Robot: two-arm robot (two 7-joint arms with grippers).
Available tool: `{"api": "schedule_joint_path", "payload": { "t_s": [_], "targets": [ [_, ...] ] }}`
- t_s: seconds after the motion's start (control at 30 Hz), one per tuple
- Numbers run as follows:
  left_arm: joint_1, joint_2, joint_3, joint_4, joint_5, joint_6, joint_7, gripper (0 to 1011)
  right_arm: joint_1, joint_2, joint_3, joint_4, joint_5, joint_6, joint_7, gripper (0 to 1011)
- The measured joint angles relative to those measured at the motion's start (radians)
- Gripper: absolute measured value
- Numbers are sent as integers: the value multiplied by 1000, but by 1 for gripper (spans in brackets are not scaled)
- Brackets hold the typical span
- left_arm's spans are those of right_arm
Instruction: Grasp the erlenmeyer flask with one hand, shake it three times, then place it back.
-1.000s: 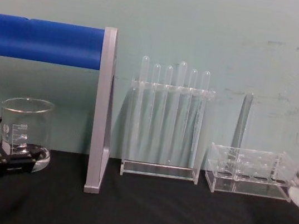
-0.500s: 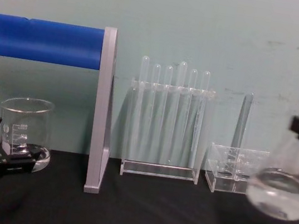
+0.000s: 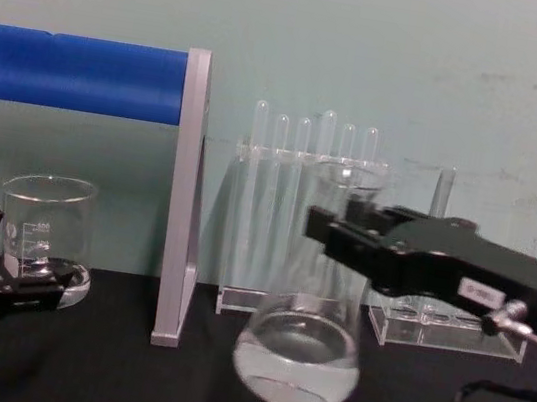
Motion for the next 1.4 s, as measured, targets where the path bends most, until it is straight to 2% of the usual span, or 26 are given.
{"api": "schedule_joint_path", "payload": {
  "t_s": [0.13,0.23,0.4,0.53,0.73,0.87,0.9,1.17,1.3,1.4],
  "targets": [
    [0,0,0,0,0,0,0,1001,29,-6,-43,18,12,-5,37,452],
    [0,0,0,0,0,0,0,1001,42,-7,-62,29,20,-8,49,452],
    [0,0,0,0,0,0,0,1001,54,-7,-72,42,30,-13,46,452],
    [0,0,0,0,0,0,0,1001,56,-2,-63,47,37,-17,17,452],
    [0,0,0,0,0,0,0,1001,46,13,-20,49,46,-21,-56,452],
    [0,0,0,0,0,0,0,1001,20,28,35,42,46,-24,-120,452],
    [0,0,0,0,0,0,0,1001,20,28,35,42,46,-24,-120,452],
    [0,0,0,0,0,0,0,1001,-58,45,159,-2,33,-23,-233,452],
    [0,0,0,0,0,0,0,1001,-87,47,199,-19,27,-20,-267,452],
    [0,0,0,0,0,0,0,1001,-113,47,242,-33,21,-15,-297,452]
  ]
}}
